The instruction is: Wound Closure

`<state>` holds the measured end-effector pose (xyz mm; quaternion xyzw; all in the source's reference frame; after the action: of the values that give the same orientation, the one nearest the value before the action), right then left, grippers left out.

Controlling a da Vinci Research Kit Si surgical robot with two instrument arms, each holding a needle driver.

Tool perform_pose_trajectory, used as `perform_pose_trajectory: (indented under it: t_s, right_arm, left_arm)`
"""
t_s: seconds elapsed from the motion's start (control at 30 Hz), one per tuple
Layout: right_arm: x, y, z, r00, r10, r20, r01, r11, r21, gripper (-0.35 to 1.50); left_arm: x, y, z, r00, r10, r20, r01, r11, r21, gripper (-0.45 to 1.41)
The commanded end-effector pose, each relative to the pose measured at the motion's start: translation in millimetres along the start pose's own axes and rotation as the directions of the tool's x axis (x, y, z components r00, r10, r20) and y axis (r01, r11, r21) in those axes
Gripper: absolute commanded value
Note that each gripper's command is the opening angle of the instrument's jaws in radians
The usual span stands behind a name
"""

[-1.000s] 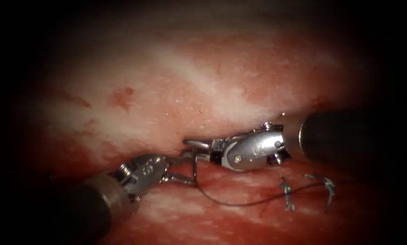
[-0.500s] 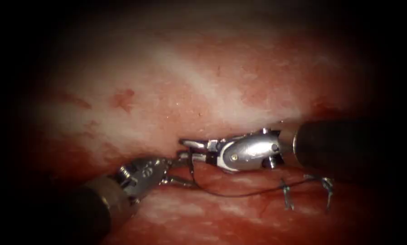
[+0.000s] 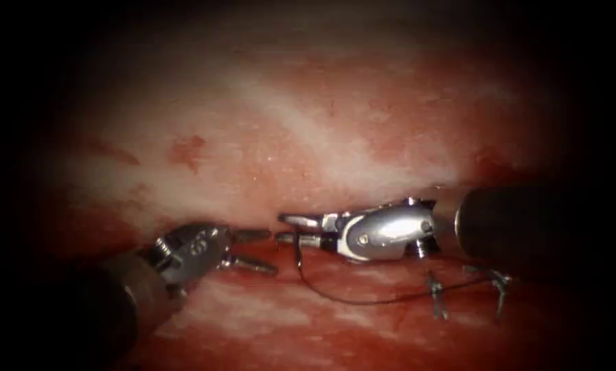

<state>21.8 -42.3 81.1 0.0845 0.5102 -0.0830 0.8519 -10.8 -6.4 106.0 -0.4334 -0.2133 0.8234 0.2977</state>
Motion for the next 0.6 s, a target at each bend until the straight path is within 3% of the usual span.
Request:
perform_pose_trajectory:
  t_s: [0.03,0.33,0.43,0.6]
  right_arm:
    - [-0.1,-0.1,0.9,1.0,-0.008,-0.004,0.008,1.0,0.001,-0.35]
    - [-0.3,-0.4,0.9,1.0,-0.03,0.003,0.03,1.0,0.007,-0.35]
    - [-1.0,-1.2,1.4,0.999,-0.047,0.021,0.046,0.998,0.045,-0.35]
    - [-3.0,-3.8,2.5,0.997,0.046,0.057,-0.052,0.993,0.108,-0.35]
  left_arm:
    - [-0.3,-0.1,1.0,1.0,-0.002,-0.001,0.002,1.0,-0.002,0.19]
    - [-0.1,0.4,1.0,1.0,-0.006,-0.001,0.006,1.0,0.002,0.19]
    - [-0.1,0.6,1.4,1.0,-0.006,-0.001,0.006,1.0,0.006,0.19]
    - [-0.3,0.6,1.7,1.0,-0.005,-0.002,0.005,1.0,0.009,0.19]
